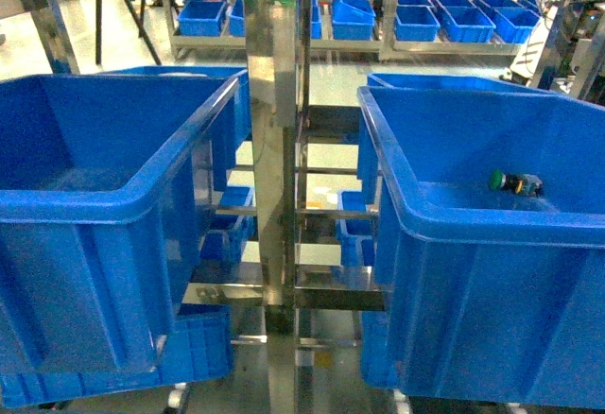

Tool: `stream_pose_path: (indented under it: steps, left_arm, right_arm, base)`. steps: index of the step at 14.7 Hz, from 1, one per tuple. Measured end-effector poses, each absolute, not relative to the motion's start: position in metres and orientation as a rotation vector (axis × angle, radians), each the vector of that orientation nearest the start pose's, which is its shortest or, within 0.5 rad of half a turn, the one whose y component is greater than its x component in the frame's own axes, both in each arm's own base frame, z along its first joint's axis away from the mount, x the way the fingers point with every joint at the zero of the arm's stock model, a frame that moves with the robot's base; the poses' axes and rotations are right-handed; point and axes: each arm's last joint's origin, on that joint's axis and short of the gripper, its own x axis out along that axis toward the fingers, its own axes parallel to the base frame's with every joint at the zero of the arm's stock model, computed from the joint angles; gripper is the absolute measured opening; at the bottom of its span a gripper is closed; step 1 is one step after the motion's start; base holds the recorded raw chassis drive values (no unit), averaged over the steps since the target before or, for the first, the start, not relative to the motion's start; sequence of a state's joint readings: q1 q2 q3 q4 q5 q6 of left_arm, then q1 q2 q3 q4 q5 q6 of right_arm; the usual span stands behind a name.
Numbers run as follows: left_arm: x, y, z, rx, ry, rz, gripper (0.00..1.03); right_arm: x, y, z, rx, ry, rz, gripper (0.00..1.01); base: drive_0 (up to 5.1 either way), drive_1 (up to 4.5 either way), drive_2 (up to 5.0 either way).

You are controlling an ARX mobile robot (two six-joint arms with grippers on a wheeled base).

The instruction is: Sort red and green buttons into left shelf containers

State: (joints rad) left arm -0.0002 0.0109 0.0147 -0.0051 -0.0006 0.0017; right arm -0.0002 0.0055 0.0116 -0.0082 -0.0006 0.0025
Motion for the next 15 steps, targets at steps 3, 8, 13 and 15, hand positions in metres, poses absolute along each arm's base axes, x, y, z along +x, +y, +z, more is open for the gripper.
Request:
stream_pose_path:
  steps: [3, 8, 13, 15]
  left_arm:
    - [0.0975, 0.0000, 0.1672, 0.000, 0.001, 0.001, 0.10]
    - [0.0975, 0.0000, 0.1673, 0.000, 0.000, 0.000, 0.72]
    - [0.0975, 0.0000, 0.1673, 0.000, 0.000, 0.001, 0.98]
    - [0.0975, 0.0000, 0.1673, 0.000, 0.000, 0.001, 0.98]
  right_arm:
    - [0.0973, 0.0000, 0.1667, 0.002, -0.002, 0.000, 0.19]
    - [0.0973, 0.0000, 0.1667, 0.002, -0.002, 0.000, 0.81]
    - [0.0973, 0.0000, 0.1667, 0.002, -0.002, 0.000, 0.98]
    - [0.0973, 0.0000, 0.1667, 0.002, -0.002, 0.000, 0.98]
  base:
    - [0.0, 0.00, 0.0]
    - [0.0, 0.00, 0.0]
    - [0.0, 0.00, 0.0]
    - [0.0, 0.00, 0.0]
